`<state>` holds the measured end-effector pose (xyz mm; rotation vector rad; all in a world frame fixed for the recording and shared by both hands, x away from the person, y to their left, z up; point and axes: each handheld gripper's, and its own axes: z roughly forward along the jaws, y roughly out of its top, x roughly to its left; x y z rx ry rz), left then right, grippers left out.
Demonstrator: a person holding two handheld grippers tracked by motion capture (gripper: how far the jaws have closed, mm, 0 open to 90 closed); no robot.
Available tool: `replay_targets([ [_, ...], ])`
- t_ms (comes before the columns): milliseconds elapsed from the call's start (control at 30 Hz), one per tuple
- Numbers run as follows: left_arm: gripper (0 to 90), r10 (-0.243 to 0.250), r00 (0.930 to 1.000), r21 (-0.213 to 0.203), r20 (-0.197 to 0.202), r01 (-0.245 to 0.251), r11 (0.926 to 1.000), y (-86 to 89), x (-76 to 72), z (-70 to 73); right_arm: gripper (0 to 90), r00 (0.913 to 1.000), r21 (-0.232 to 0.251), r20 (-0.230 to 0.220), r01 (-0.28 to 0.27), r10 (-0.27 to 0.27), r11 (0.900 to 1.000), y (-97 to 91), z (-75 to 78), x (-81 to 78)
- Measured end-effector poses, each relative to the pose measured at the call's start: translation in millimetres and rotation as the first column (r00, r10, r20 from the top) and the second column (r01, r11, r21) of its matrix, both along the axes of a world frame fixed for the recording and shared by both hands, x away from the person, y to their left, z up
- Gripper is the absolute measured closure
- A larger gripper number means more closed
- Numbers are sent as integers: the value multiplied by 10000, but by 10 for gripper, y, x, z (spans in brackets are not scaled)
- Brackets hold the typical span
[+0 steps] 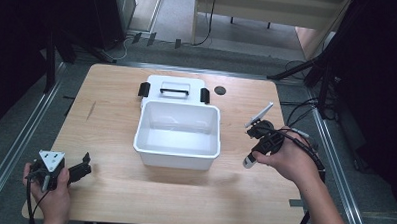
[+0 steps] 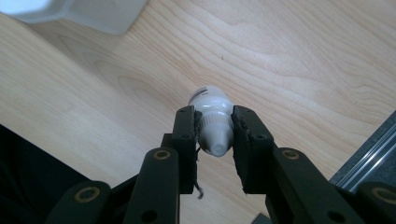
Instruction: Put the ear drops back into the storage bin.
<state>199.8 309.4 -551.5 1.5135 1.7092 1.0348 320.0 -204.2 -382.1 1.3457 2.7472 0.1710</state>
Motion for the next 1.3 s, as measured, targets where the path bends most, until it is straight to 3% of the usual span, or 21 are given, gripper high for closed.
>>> replay_targets([
  [367, 2, 0, 10000, -23, -11, 0, 10000, 1, 0, 1, 723, 9995, 186, -67, -304, 306, 9994, 165, 393, -25],
  [733, 2, -4, 10000, -55, -25, 4, 10000, 3, 1, 2, 723, 9980, 284, 186, -609, 604, 9977, 353, 689, -31],
  [1033, 2, -7, 10000, -46, -39, 7, 10000, 3, 2, 2, 723, 9965, 319, 192, -824, 818, 9961, 527, 833, -17],
  [1300, 2, -6, 10000, -72, -51, 6, 10000, 6, 2, 3, 723, 9921, 389, 197, -1243, 1236, 9915, 702, 854, 4],
])
